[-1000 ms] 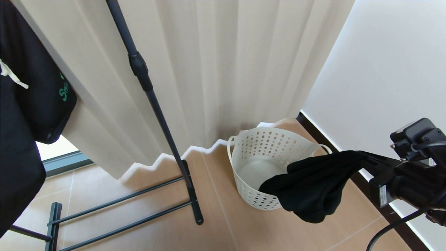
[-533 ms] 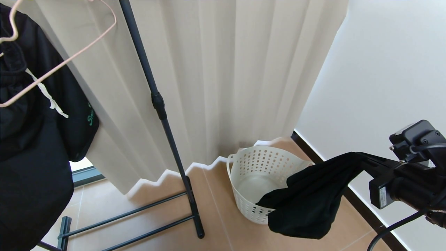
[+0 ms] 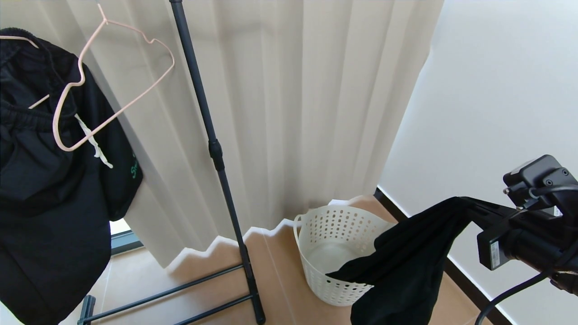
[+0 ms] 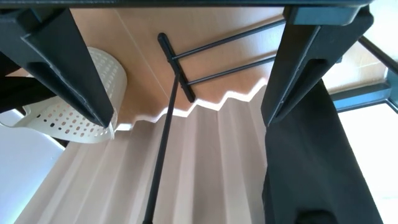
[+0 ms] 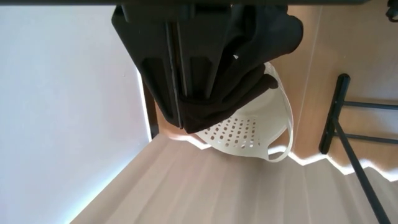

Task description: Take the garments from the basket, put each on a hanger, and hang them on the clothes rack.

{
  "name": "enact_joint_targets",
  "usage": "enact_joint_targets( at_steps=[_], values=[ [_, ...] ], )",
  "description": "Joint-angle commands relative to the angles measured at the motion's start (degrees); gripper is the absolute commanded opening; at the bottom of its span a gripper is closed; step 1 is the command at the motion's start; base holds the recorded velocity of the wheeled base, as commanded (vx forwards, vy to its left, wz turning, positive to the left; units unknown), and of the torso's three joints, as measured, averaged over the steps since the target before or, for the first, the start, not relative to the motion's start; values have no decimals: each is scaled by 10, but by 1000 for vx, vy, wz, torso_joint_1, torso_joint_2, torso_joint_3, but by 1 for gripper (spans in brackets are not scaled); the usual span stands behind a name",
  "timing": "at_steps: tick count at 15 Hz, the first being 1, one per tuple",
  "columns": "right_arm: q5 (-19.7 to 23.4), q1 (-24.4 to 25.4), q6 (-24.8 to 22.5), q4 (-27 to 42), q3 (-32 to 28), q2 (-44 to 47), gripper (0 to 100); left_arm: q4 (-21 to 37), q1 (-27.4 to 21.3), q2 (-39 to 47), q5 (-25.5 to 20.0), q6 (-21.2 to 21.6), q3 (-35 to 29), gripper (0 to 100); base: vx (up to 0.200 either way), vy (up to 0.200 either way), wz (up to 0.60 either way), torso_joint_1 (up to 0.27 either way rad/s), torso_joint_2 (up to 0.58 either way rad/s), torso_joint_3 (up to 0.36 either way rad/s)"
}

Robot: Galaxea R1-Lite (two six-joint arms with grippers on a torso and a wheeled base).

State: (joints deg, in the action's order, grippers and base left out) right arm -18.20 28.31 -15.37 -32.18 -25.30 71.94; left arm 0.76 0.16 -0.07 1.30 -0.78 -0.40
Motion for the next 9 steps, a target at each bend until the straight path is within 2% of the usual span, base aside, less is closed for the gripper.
enact_joint_targets(
  at_steps=[1, 9],
  values=[
    [-1, 0, 0, -1, 0, 4, 0, -1, 0, 1, 0, 0, 0, 100, 0, 0, 0, 76, -281, -139],
    [-1, 0, -1, -1, 2, 2, 0, -1, 0, 1, -1, 0, 0, 100, 0, 0, 0, 167, -475, -295]
  ],
)
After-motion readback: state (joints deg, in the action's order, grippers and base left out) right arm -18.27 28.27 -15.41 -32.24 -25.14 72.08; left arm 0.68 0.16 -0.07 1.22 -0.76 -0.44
